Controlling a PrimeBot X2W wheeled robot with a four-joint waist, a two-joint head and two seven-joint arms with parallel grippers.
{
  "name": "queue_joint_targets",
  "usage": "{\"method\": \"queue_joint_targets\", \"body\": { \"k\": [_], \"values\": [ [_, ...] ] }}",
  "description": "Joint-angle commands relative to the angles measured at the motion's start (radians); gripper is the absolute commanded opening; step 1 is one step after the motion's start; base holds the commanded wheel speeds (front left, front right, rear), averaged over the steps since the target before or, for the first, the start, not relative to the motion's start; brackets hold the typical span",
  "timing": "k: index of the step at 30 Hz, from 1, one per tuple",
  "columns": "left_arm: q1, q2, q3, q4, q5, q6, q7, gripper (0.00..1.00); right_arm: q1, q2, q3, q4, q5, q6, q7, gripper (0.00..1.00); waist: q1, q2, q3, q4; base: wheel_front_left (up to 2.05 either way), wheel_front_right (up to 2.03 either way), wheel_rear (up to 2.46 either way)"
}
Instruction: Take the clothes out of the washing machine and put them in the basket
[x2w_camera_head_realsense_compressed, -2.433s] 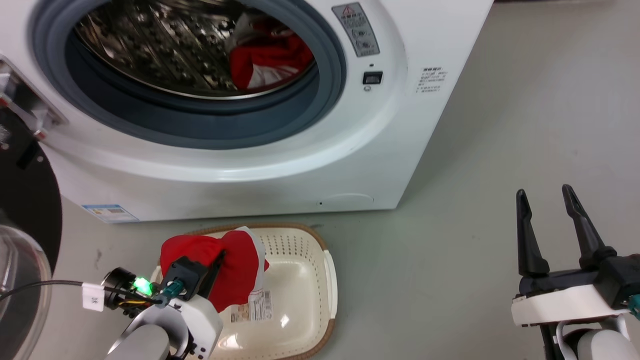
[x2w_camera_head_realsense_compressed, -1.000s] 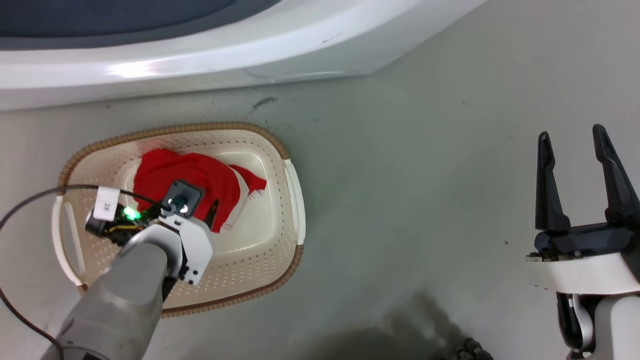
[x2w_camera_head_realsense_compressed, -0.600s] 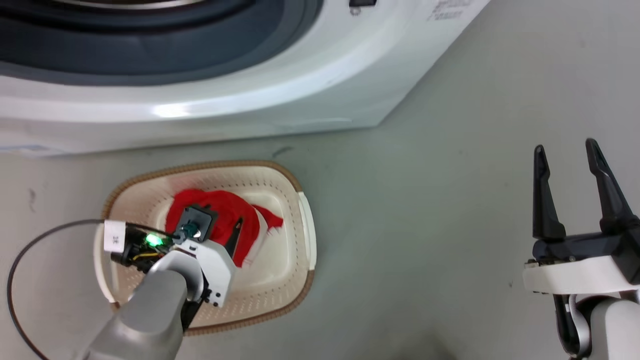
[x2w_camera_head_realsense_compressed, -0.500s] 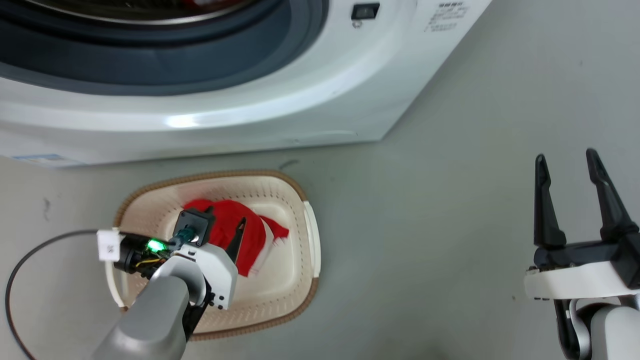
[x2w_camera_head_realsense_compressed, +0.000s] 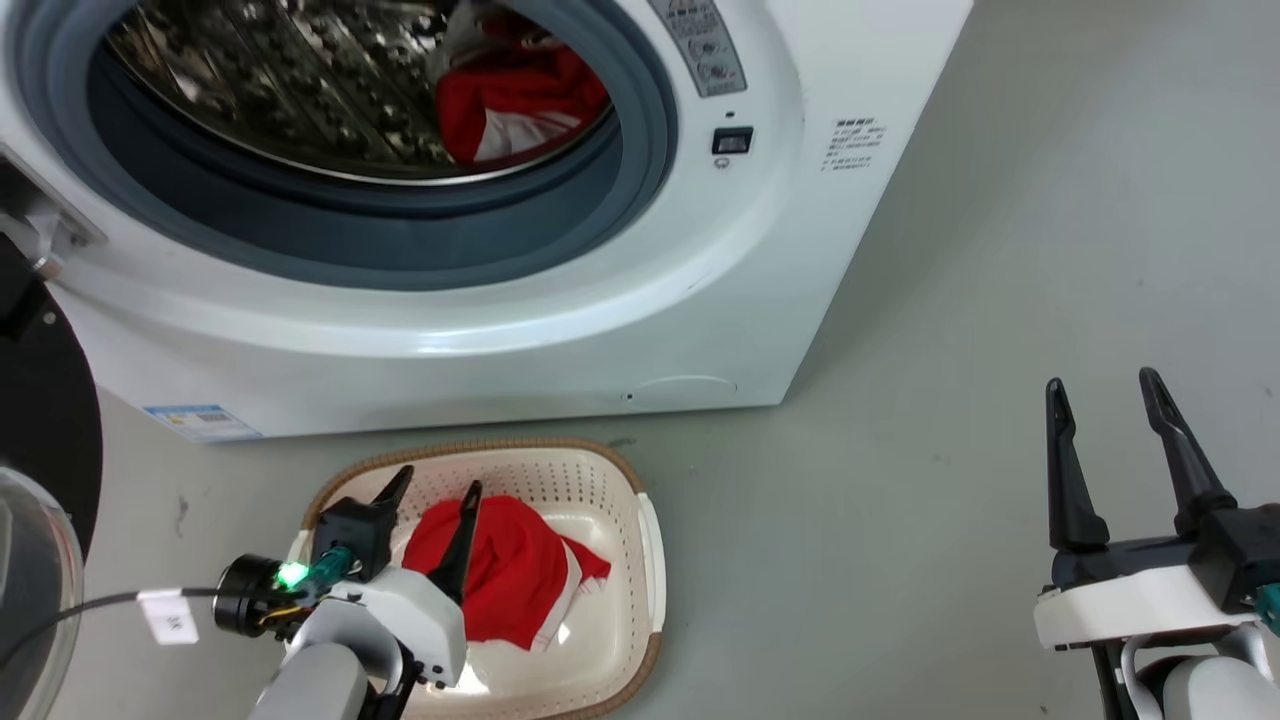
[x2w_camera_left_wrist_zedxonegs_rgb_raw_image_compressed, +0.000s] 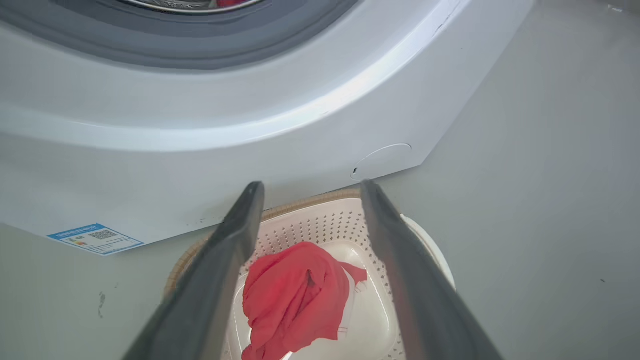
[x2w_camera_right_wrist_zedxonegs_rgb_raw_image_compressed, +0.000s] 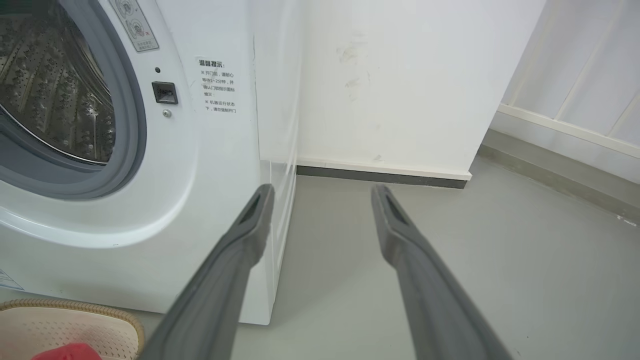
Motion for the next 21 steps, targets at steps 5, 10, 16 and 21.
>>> {"method": "queue_joint_targets", "body": {
  "k": [5, 10, 16, 21],
  "values": [
    [0.063, -0.021, 0.08, -0.077, 0.025, 0.004, -0.003, 1.0, 0.02, 0.0, 0.002, 0.009, 0.011, -0.001, -0.002, 1.0, 0.0003, 0.0, -0.037, -0.01, 0.0, 0.0, 0.0],
    [0.106, -0.04, 0.148, -0.149, 0.057, -0.004, -0.003, 1.0, 0.031, 0.0, 0.005, 0.015, 0.019, -0.001, -0.002, 1.0, 0.0003, 0.0, -0.059, -0.022, 0.0, 0.0, 0.0],
    [0.135, -0.06, 0.229, -0.218, 0.082, -0.012, -0.003, 1.0, 0.016, 0.0, 0.012, 0.016, 0.043, -0.001, -0.002, 1.0, 0.0003, 0.0, -0.064, -0.046, 0.0, 0.0, 0.0],
    [0.046, -0.022, 0.299, -0.281, 0.11, -0.033, -0.003, 1.0, 0.003, 0.0, 0.021, 0.007, 0.07, -0.001, -0.002, 1.0, 0.0003, 0.0, -0.011, -0.085, 0.0, 0.0, 0.0]
  ]
}}
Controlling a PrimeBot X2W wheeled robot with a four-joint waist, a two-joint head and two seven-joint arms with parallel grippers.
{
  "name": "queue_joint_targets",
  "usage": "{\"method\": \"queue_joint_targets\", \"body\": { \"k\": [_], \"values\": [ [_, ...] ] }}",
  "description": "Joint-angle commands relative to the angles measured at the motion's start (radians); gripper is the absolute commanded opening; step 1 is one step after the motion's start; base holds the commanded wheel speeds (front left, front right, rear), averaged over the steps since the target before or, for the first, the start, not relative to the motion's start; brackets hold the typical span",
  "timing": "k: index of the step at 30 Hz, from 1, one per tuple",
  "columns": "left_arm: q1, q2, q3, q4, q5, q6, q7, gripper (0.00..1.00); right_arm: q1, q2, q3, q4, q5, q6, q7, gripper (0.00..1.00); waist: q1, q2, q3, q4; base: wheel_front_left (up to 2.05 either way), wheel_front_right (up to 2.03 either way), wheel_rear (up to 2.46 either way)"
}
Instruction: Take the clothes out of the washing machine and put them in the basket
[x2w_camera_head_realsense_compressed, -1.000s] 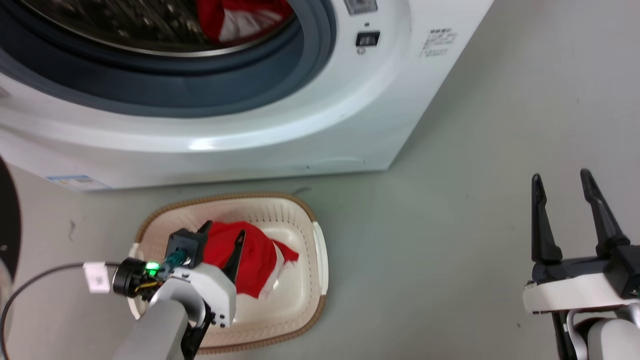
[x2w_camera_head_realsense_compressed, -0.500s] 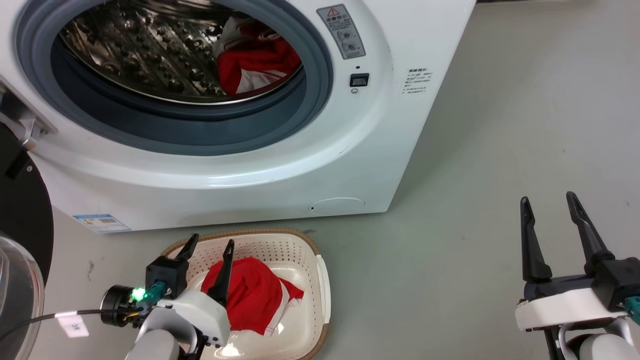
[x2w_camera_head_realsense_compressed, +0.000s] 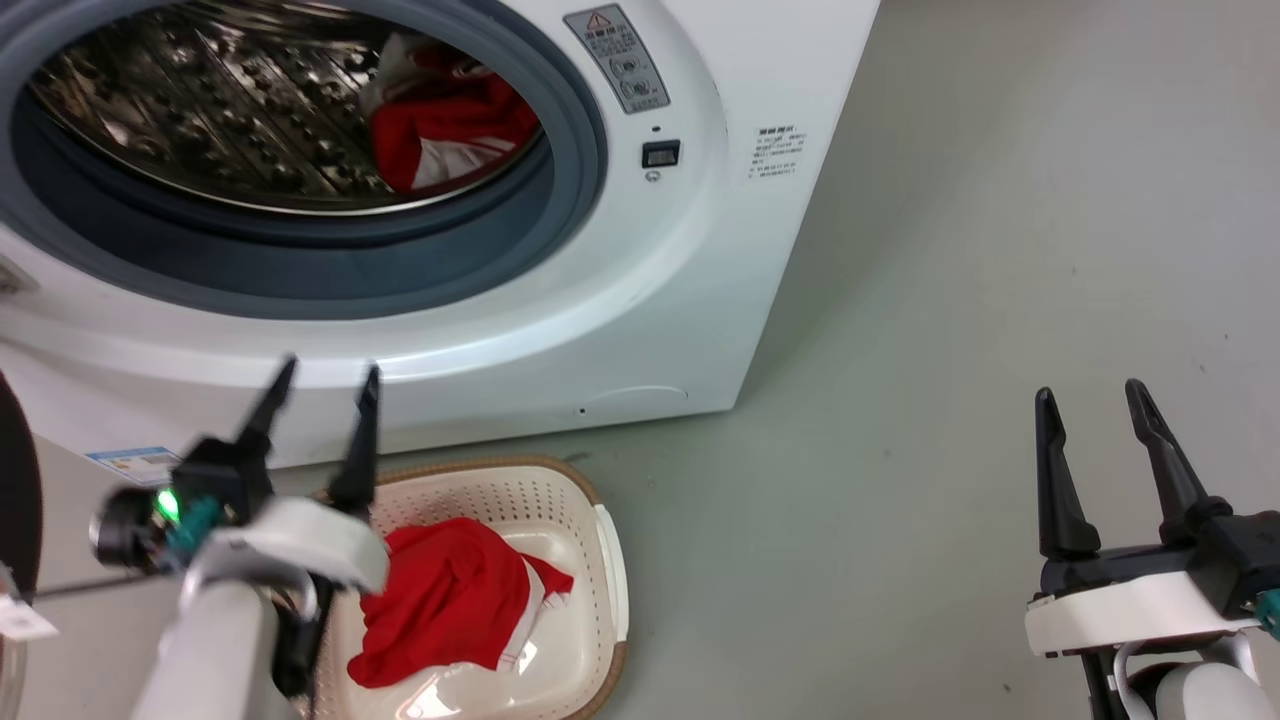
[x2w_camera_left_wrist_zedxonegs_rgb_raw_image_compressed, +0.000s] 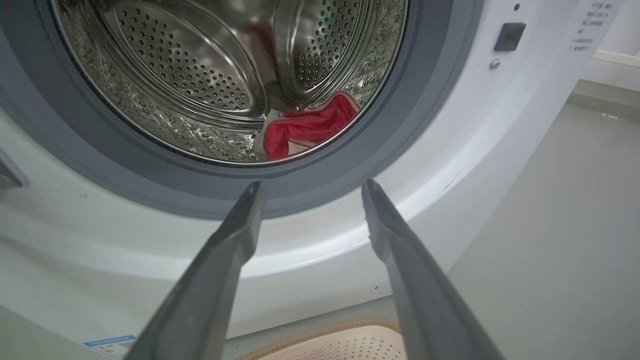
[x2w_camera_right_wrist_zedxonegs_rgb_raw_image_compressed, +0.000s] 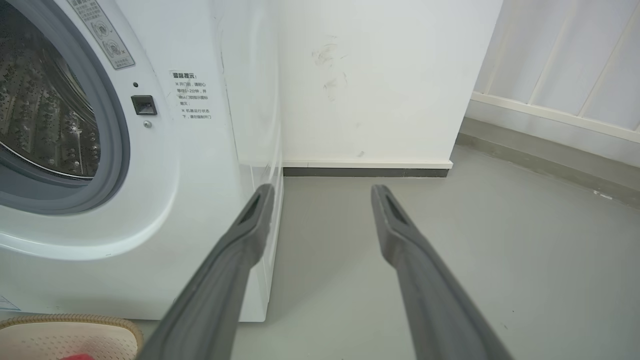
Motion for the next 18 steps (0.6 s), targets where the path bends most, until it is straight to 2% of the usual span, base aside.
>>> {"method": "queue_joint_targets", "body": {
  "k": [1, 5, 10, 18],
  "values": [
    [-0.03, 0.013, 0.005, 0.001, 0.002, -0.005, -0.003, 1.0, -0.014, 0.0, 0.001, -0.006, 0.009, -0.001, -0.002, 1.0, 0.0001, 0.0, 0.027, -0.014, 0.0, 0.0, 0.0],
    [-0.179, 0.076, -0.014, 0.054, -0.003, -0.021, 0.033, 1.0, -0.032, 0.0, 0.005, -0.014, 0.015, -0.001, -0.002, 1.0, 0.0001, 0.0, 0.091, -0.032, 0.0, 0.0, 0.0],
    [-0.402, 0.158, -0.06, 0.122, -0.035, -0.029, 0.156, 1.0, -0.055, 0.0, 0.021, -0.026, 0.025, -0.001, -0.002, 1.0, 0.0001, 0.0, 0.192, -0.059, 0.0, 0.0, 0.0],
    [-0.775, 0.308, -0.223, 0.265, -0.155, -0.031, 0.354, 1.0, -0.115, 0.0, 0.073, -0.051, 0.061, -0.001, -0.002, 1.0, 0.0001, 0.0, 0.369, -0.132, 0.0, 0.0, 0.0]
  ]
}}
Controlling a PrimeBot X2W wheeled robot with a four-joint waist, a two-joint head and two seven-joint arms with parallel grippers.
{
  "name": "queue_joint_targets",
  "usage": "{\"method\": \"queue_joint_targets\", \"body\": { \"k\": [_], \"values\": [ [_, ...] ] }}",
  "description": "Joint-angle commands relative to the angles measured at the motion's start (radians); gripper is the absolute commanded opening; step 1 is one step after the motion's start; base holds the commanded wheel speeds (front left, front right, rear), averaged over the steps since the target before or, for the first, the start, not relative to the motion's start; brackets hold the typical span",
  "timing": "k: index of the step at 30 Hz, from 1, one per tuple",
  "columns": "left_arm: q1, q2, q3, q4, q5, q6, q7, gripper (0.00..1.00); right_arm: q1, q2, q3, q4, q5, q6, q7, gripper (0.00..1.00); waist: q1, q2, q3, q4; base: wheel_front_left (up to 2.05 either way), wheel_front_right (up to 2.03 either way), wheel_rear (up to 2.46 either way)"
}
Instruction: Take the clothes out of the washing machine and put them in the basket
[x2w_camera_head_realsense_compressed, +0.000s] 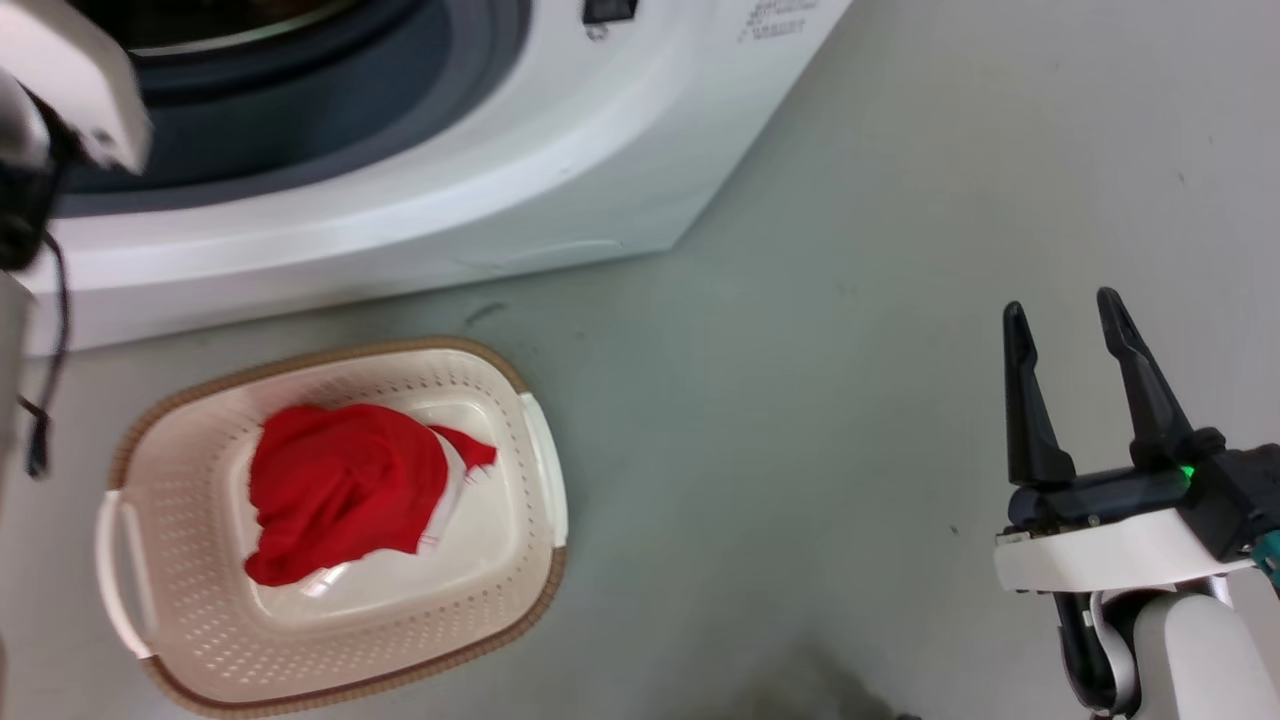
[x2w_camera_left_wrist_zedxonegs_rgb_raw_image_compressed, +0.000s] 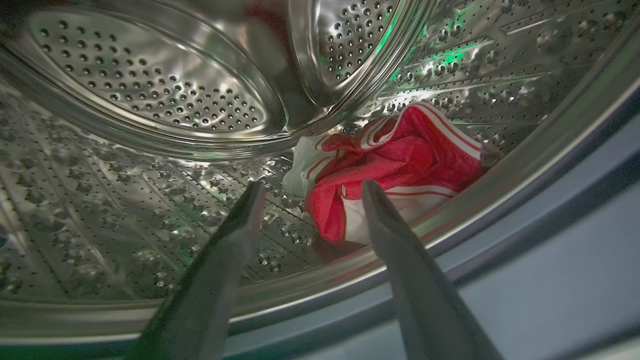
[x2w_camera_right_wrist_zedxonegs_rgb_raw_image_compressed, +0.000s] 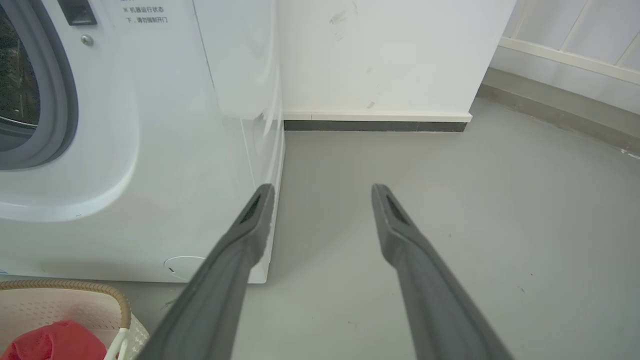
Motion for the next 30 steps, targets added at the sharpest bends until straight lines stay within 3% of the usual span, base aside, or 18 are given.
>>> {"method": "queue_joint_targets", "body": {
  "k": [1, 13, 19, 30],
  "values": [
    [-0.085, 0.028, -0.033, 0.038, -0.034, -0.001, 0.037, 1.0, -0.022, 0.001, 0.016, -0.008, 0.015, -0.001, -0.002, 1.0, -0.0002, 0.0, 0.105, -0.07, 0.0, 0.0, 0.0],
    [-0.509, 0.181, -0.236, 0.214, -0.122, -0.001, 0.284, 1.0, -0.045, 0.001, 0.132, -0.041, 0.091, -0.001, -0.002, 1.0, -0.0002, 0.0, 0.247, -0.228, 0.0, 0.0, 0.0],
    [-0.617, 0.177, -0.316, 0.295, -0.152, 0.0, 0.412, 1.0, -0.009, 0.001, 0.156, -0.056, 0.104, -0.001, -0.002, 1.0, -0.0002, 0.0, 0.265, -0.256, 0.0, 0.0, 0.0],
    [-0.665, 0.149, -0.357, 0.443, -0.161, 0.0, 0.429, 1.0, 0.043, 0.001, 0.145, -0.103, 0.112, -0.001, -0.002, 1.0, -0.0002, 0.0, 0.288, -0.259, 0.0, 0.0, 0.0]
  ]
}}
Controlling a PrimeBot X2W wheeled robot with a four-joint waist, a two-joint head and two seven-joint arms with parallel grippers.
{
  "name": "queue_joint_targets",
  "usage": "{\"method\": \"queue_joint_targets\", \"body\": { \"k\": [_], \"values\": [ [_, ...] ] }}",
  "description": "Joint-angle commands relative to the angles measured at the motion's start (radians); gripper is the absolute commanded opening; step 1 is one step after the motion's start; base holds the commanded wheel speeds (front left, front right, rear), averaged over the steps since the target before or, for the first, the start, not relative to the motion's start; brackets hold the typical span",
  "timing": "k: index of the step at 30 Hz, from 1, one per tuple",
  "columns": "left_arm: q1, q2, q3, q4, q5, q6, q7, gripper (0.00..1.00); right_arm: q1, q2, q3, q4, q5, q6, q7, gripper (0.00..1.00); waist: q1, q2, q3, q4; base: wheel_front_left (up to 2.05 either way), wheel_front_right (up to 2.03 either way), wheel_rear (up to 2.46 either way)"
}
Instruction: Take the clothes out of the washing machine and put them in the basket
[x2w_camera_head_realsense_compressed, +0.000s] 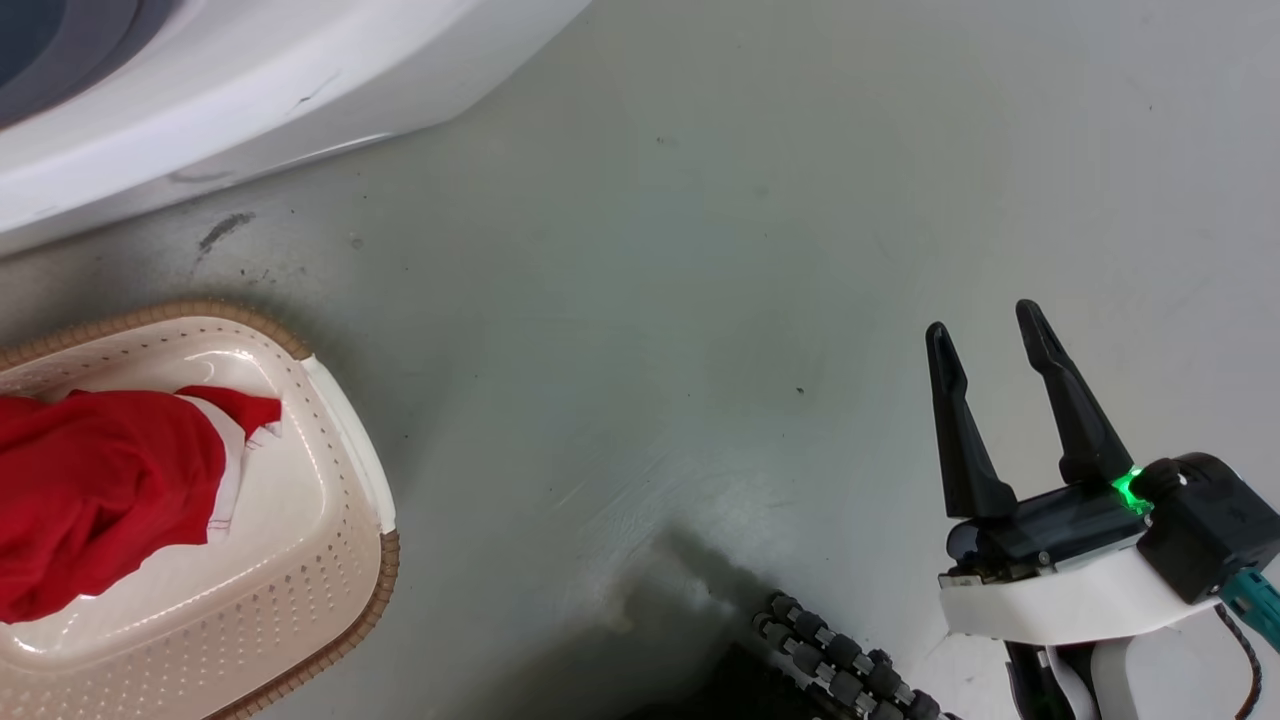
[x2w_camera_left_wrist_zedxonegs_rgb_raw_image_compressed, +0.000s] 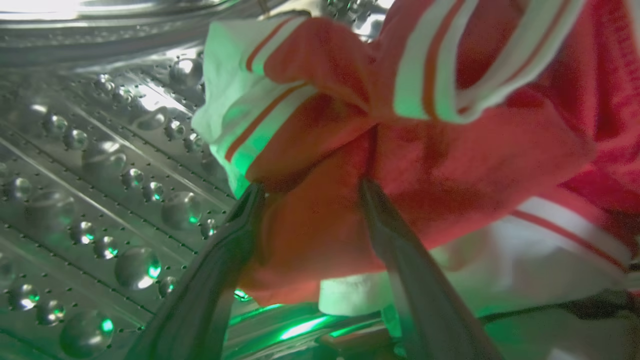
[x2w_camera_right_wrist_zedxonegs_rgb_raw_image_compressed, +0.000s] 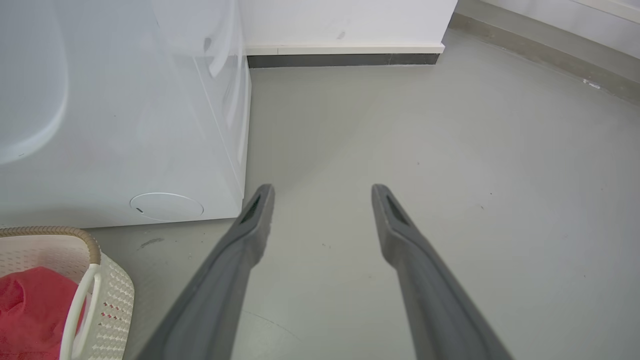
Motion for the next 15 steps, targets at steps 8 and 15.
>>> {"method": "queue_joint_targets", "body": {
  "k": [8, 15],
  "values": [
    [-0.034, -0.016, -0.034, 0.06, -0.019, 0.001, -0.019, 1.0, 0.026, 0.002, 0.002, -0.029, 0.007, -0.001, -0.002, 1.0, -0.0001, 0.0, 0.028, 0.007, 0.0, 0.0, 0.0],
    [-0.042, -0.025, -0.075, 0.054, -0.058, 0.001, -0.04, 0.0, 0.037, 0.002, -0.001, -0.037, 0.008, -0.001, -0.002, 1.0, -0.0001, 0.0, 0.036, 0.011, 0.0, 0.0, 0.0]
  ]
}}
